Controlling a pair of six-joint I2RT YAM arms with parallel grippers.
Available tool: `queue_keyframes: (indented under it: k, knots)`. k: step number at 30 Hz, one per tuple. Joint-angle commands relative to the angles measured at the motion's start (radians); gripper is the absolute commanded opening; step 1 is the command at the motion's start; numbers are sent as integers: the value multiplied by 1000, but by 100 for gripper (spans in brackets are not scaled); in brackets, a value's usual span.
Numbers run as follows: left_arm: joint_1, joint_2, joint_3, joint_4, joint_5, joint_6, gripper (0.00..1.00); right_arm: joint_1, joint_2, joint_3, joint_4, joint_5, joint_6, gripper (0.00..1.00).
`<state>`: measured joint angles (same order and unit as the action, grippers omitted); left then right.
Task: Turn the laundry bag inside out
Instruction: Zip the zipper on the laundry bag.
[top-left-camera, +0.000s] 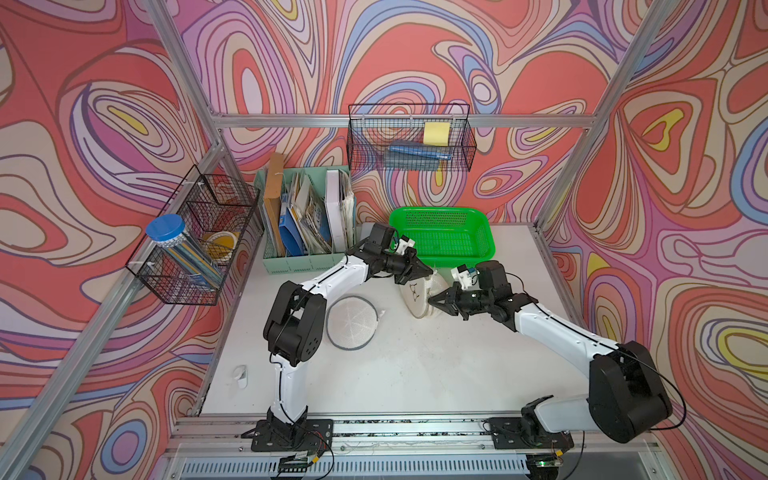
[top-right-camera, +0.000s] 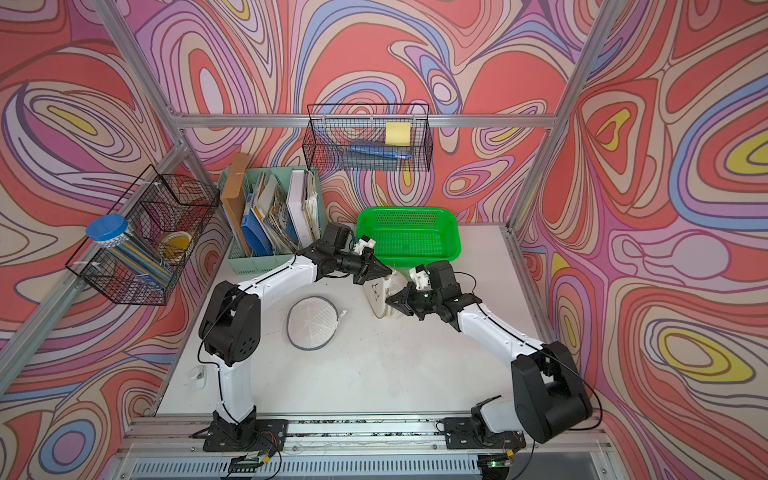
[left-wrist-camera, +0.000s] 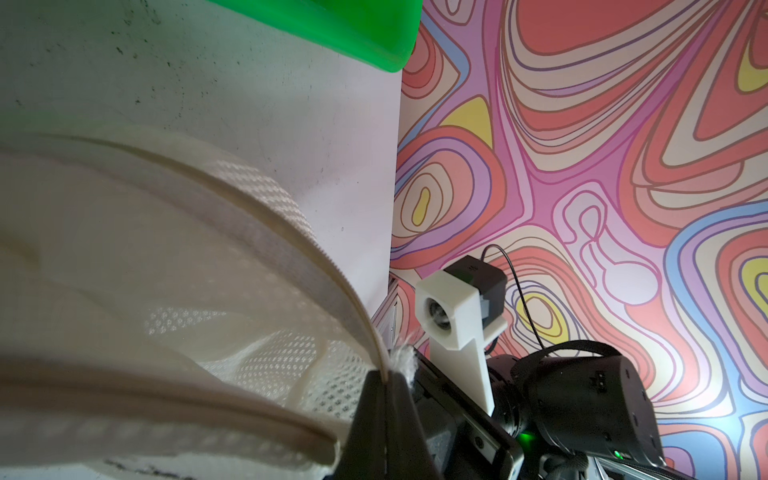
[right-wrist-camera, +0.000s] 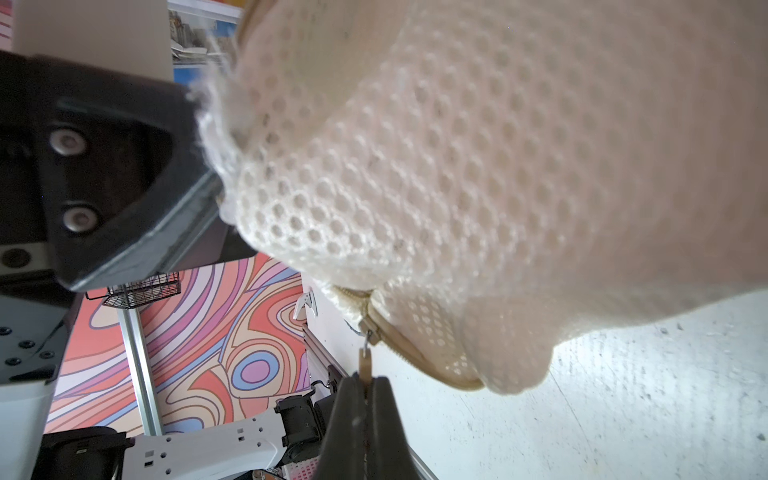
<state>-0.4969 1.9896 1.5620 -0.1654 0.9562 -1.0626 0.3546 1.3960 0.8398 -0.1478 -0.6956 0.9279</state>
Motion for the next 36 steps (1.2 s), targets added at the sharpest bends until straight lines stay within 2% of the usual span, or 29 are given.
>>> queue_keyframes:
  k: [1,8,23,27,36]
  knots:
    - [-2,-39,-2,-16,-8,14,0,-3,-6,36,1,22,-25,8]
    - [-10,-47,-11,-13,-20,4,0,-4,12,28,75,29,19,14]
    - [-16,-55,-22,18,-30,-28,0,-4,34,29,76,23,45,16]
    - [-16,-57,-22,3,-58,-31,0,-3,28,24,40,33,34,19]
    - [-16,-54,-25,14,-83,-60,0,1,32,-2,105,10,69,20]
